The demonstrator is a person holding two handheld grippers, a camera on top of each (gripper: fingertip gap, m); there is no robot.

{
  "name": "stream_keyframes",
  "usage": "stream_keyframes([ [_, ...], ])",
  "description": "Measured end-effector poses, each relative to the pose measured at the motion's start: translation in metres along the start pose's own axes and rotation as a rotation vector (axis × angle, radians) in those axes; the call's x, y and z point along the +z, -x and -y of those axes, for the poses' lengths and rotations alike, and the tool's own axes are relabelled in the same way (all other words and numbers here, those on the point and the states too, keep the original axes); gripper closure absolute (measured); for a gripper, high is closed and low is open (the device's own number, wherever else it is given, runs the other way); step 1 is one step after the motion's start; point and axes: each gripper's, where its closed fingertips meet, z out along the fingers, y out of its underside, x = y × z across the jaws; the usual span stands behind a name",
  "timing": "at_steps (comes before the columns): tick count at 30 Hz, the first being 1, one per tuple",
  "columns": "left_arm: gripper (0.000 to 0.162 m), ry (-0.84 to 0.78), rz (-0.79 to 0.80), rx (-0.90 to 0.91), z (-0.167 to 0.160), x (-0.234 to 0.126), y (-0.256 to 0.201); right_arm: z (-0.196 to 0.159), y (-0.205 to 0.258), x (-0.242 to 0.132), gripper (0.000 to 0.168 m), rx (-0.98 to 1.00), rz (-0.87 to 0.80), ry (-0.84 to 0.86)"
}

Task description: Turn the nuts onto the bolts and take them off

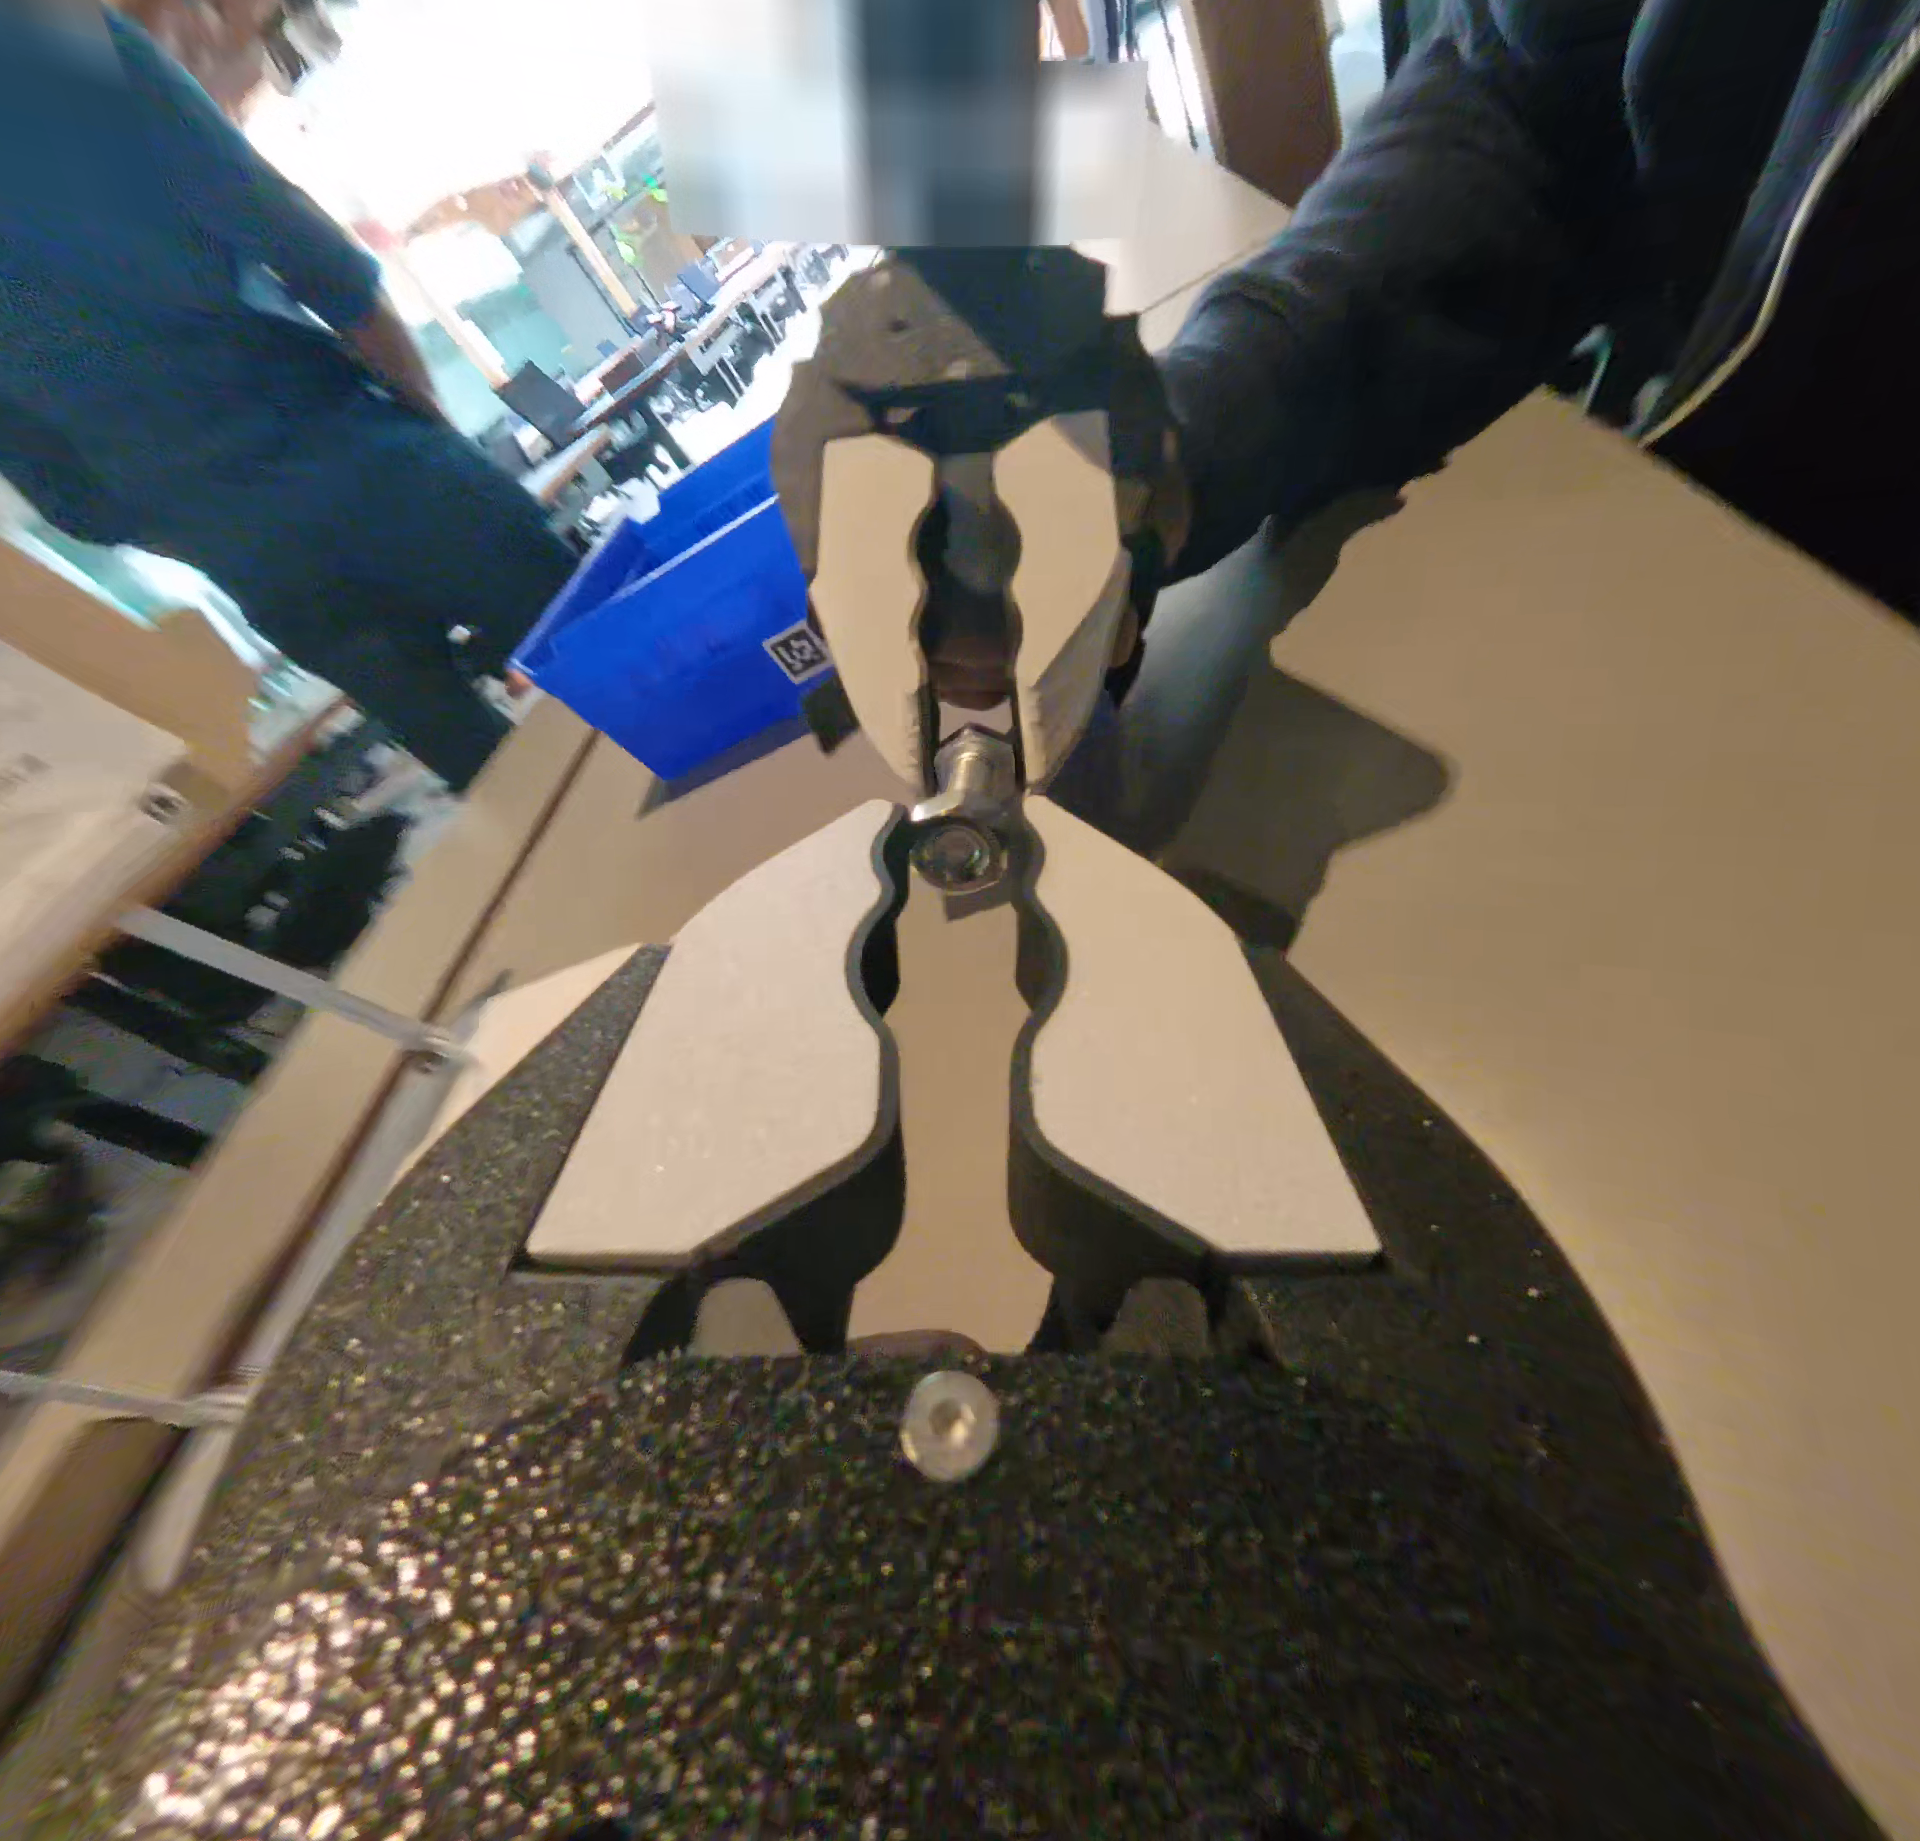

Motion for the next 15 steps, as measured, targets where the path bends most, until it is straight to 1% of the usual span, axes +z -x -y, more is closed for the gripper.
stream_keyframes([
  [2,0.145,0.015,0.031,0.145,0.002,-0.001,-0.003,0.003,0.004,-0.001,0.152,0.127,0.087,-0.057],
  [5,0.144,0.058,0.086,0.356,0.000,-0.002,-0.005,0.011,0.007,-0.004,0.152,0.378,0.235,-0.179],
  [7,0.145,0.074,0.117,0.432,0.001,-0.002,-0.005,0.011,0.006,-0.005,0.152,0.478,0.290,-0.227],
  [11,0.144,0.071,0.134,0.391,0.001,-0.002,-0.003,0.011,0.005,-0.004,0.152,0.464,0.273,-0.228],
  [13,0.133,0.046,0.146,0.364,0.003,-0.003,-0.001,0.013,0.005,-0.004,0.152,0.444,0.258,-0.226],
  [15,0.128,0.012,0.128,0.292,0.006,-0.006,0.000,0.013,0.004,-0.005,0.152,0.427,0.240,-0.225],
])
